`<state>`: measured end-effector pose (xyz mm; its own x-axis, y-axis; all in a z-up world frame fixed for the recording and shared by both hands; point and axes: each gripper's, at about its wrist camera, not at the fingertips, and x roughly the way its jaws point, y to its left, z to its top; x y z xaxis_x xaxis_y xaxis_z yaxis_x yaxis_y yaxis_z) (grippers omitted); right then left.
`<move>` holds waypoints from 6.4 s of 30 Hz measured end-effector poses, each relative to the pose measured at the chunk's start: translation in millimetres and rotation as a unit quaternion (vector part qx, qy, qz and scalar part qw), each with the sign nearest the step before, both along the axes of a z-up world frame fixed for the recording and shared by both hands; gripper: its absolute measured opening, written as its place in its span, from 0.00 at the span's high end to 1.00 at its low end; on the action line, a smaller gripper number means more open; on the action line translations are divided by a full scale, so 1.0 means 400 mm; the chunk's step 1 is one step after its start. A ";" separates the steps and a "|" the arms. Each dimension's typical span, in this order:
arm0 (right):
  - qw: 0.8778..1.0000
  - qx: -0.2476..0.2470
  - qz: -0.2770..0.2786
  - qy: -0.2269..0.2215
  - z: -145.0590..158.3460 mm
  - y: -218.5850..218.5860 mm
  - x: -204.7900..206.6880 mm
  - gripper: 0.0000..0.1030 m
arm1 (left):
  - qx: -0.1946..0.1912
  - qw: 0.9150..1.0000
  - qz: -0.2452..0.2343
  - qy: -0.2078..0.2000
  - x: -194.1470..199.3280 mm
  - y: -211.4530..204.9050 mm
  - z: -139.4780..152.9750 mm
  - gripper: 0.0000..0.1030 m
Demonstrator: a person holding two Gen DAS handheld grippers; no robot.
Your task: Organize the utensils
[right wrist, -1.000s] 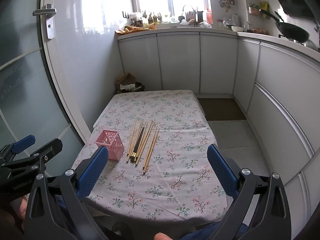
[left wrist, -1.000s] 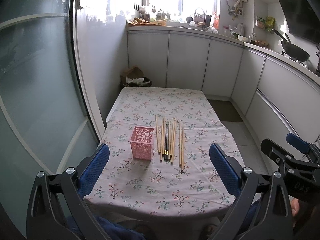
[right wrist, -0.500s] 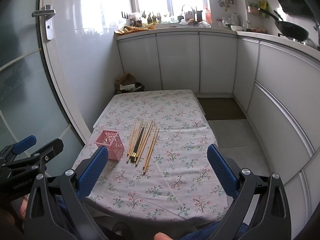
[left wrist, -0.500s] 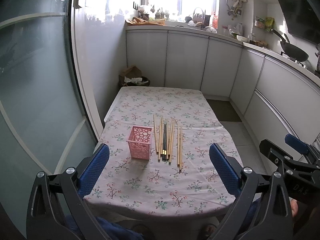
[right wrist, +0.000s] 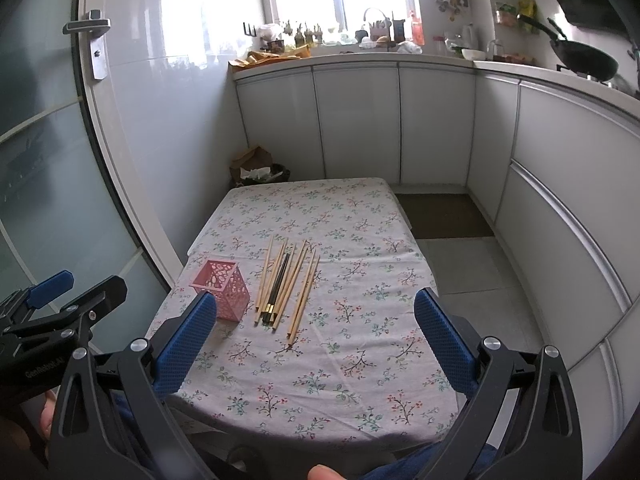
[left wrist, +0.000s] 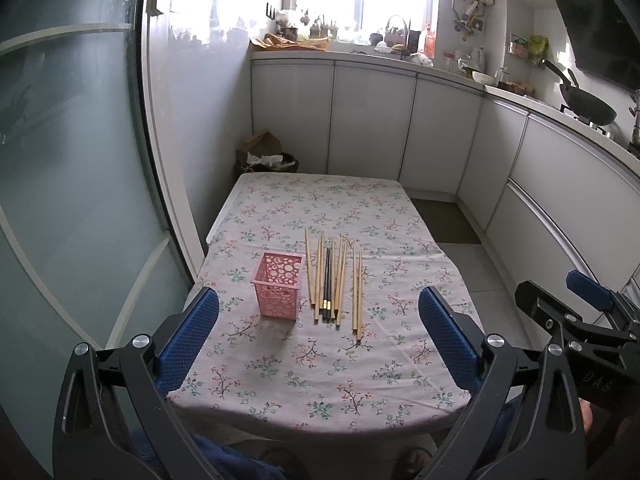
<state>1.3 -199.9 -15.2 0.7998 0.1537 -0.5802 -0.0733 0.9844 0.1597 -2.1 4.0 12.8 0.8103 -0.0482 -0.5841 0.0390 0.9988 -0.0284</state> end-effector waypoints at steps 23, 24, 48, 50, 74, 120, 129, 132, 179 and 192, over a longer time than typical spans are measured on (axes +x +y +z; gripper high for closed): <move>1.000 0.005 0.002 0.006 -0.013 0.001 0.022 0.06 | -0.001 1.000 -0.003 0.003 0.002 0.000 -0.008 0.07; 1.000 0.007 0.003 0.009 -0.018 -0.001 0.031 0.06 | -0.001 1.000 -0.004 0.006 0.007 -0.001 -0.011 0.07; 0.925 0.246 -0.031 0.288 -0.408 -0.122 0.737 0.45 | -0.044 0.962 -0.042 0.267 0.787 -0.012 -0.296 0.44; 0.921 0.239 -0.024 0.306 -0.444 -0.118 0.748 0.49 | -0.044 0.956 -0.015 0.288 0.848 -0.005 -0.343 0.48; 0.907 0.279 -0.041 0.312 -0.506 -0.210 0.772 0.54 | 0.046 0.903 0.071 0.421 1.129 -0.026 -0.671 0.95; 0.944 0.150 0.038 0.293 -0.504 -0.059 0.790 0.56 | -0.072 0.986 -0.080 0.124 0.647 -0.085 -0.309 0.97; 0.932 0.114 0.127 0.319 -0.554 0.162 0.817 0.58 | -0.131 0.988 -0.075 -0.027 0.501 0.045 -0.084 0.96; 0.929 0.103 0.138 0.328 -0.569 0.245 0.859 0.59 | -0.131 0.987 -0.055 -0.069 0.466 0.104 -0.032 0.96; 0.967 0.215 0.107 -0.080 -0.211 0.240 0.705 0.93 | -0.045 0.990 0.007 -0.131 0.540 0.215 -0.143 0.96; 0.971 0.161 0.150 -0.095 -0.282 0.392 0.685 0.93 | -0.029 0.997 -0.002 -0.064 0.576 0.229 -0.201 0.95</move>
<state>275.5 -43.3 -128.0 0.7789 0.5448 -0.3106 -0.4064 0.8157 0.4117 228.2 95.7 -67.7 0.8782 -0.0827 -0.4712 0.0503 0.9954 -0.0811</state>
